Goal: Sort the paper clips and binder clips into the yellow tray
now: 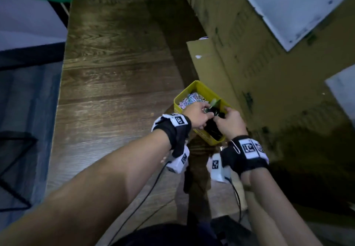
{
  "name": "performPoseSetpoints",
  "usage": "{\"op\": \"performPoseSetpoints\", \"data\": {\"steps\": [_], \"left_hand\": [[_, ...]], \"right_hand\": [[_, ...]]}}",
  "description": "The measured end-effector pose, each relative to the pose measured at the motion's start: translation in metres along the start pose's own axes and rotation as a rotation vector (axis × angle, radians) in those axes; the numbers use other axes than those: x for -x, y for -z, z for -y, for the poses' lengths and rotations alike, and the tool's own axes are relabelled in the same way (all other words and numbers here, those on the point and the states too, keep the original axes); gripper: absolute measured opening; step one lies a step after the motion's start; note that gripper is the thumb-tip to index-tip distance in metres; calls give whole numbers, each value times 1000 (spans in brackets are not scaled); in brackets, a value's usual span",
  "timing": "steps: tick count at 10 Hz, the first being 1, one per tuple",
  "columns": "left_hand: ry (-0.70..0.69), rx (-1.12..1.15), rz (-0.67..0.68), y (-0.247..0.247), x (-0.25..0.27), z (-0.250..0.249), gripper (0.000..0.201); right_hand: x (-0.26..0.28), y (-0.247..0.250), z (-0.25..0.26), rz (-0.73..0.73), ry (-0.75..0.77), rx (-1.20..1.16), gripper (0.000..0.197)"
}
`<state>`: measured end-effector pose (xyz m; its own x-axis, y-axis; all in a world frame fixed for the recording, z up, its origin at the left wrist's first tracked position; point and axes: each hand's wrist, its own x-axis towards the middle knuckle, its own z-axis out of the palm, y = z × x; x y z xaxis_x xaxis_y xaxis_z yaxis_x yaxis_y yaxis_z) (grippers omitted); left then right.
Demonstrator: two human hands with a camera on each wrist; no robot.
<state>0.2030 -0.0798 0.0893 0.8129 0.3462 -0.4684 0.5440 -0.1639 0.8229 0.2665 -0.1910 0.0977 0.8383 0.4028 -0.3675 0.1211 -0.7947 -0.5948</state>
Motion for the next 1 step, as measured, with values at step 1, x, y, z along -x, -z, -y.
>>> {"op": "performPoseSetpoints", "data": {"steps": [1], "left_hand": [[1, -221, 18, 2, -5, -5, 51]], "right_hand": [[-4, 8, -3, 85, -39, 29, 46]]}}
